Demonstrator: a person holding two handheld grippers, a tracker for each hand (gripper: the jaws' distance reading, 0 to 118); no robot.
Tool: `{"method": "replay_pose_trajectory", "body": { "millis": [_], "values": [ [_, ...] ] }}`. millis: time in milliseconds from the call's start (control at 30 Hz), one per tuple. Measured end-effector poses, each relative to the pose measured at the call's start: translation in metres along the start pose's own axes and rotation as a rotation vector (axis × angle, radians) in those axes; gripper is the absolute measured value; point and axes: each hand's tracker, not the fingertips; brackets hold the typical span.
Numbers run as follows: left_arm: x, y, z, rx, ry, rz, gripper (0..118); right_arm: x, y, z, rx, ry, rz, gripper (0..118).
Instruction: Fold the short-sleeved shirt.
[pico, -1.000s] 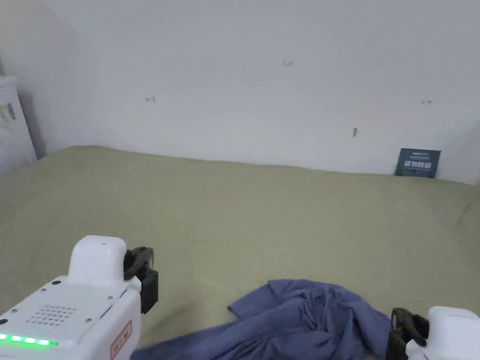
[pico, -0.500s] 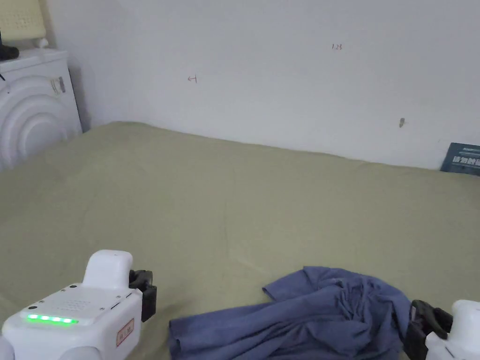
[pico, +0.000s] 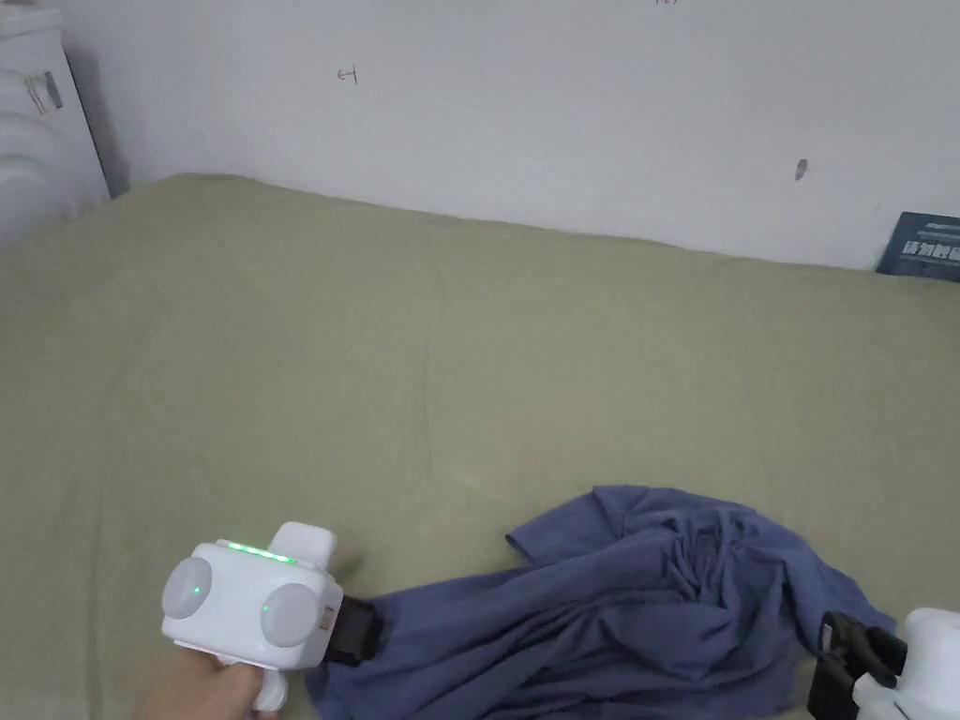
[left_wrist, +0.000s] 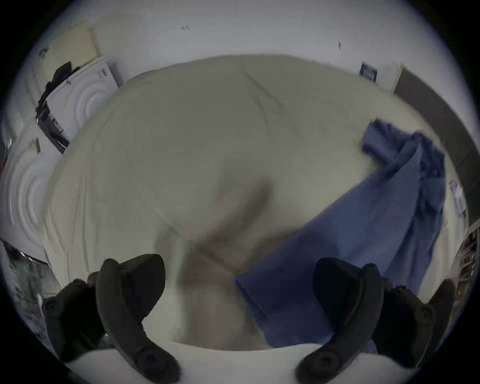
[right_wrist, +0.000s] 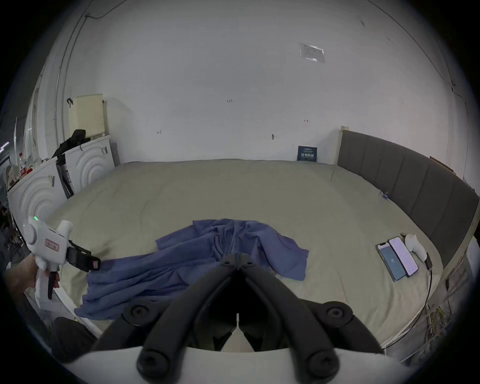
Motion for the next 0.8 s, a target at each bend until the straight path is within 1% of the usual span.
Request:
{"method": "replay_pose_trajectory", "body": {
  "millis": [33, 100, 133, 167, 200, 233, 267, 300, 333, 400, 467, 533, 667, 700, 733, 767, 800],
  "values": [
    [0.003, -0.003, -0.005, -0.022, 0.02, -0.024, 117, 0.002, -0.001, -0.002, -0.008, -0.001, -0.004, 0],
    [0.001, -0.004, 0.004, 0.013, 0.001, 0.035, 115, 0.007, -0.002, -0.005, -0.02, 0.0, -0.008, 0],
    [0.0, -0.004, 0.008, 0.007, -0.034, 0.037, 108, 0.01, -0.003, -0.007, -0.026, -0.003, -0.006, 0],
    [0.0, -0.005, 0.012, 0.021, -0.091, 0.041, 93, 0.013, -0.004, -0.011, -0.035, -0.007, -0.005, 0],
    [0.003, -0.006, 0.016, 0.033, -0.049, 0.029, 74, 0.018, -0.005, -0.015, -0.048, -0.011, -0.004, 0],
    [0.005, -0.005, 0.022, 0.054, -0.059, -0.01, 44, 0.022, -0.006, -0.019, -0.055, -0.013, -0.009, 0],
    [0.007, -0.005, 0.024, 0.066, -0.076, -0.014, 7, 0.029, -0.008, -0.025, -0.067, -0.016, -0.023, 0],
    [0.009, -0.006, 0.024, 0.078, -0.042, -0.006, 0, 0.036, -0.01, -0.031, -0.09, -0.02, -0.027, 0],
    [0.008, -0.005, 0.022, 0.047, -0.069, -0.026, 0, 0.043, -0.011, -0.039, -0.12, -0.029, -0.019, 0],
    [0.004, -0.005, 0.022, 0.054, -0.074, -0.017, 0, 0.058, -0.011, -0.053, -0.133, -0.063, -0.007, 0],
    [-0.001, -0.006, 0.018, 0.045, -0.104, 0.018, 0, 0.077, -0.007, -0.069, -0.152, -0.112, 0.007, 0],
    [-0.002, -0.004, 0.02, 0.041, -0.114, 0.028, 0, 0.097, 0.0, -0.088, -0.17, -0.134, -0.001, 0],
    [0.002, -0.005, 0.018, 0.048, -0.101, -0.006, 0, 0.131, 0.017, -0.135, -0.245, -0.176, -0.028, 0],
    [0.002, -0.005, 0.017, 0.048, -0.098, -0.011, 0, 0.136, 0.019, -0.144, -0.272, -0.17, -0.038, 0],
    [0.001, -0.006, 0.017, 0.049, -0.096, -0.01, 0, 0.142, 0.021, -0.157, -0.316, -0.138, -0.059, 0],
    [0.002, -0.004, 0.017, 0.049, -0.097, -0.003, 0, 0.145, 0.021, -0.167, -0.35, -0.116, -0.077, 3],
    [0.001, -0.005, 0.016, 0.047, -0.101, 0.002, 0, 0.146, 0.02, -0.175, -0.381, -0.053, -0.09, 7]
  ]
}}
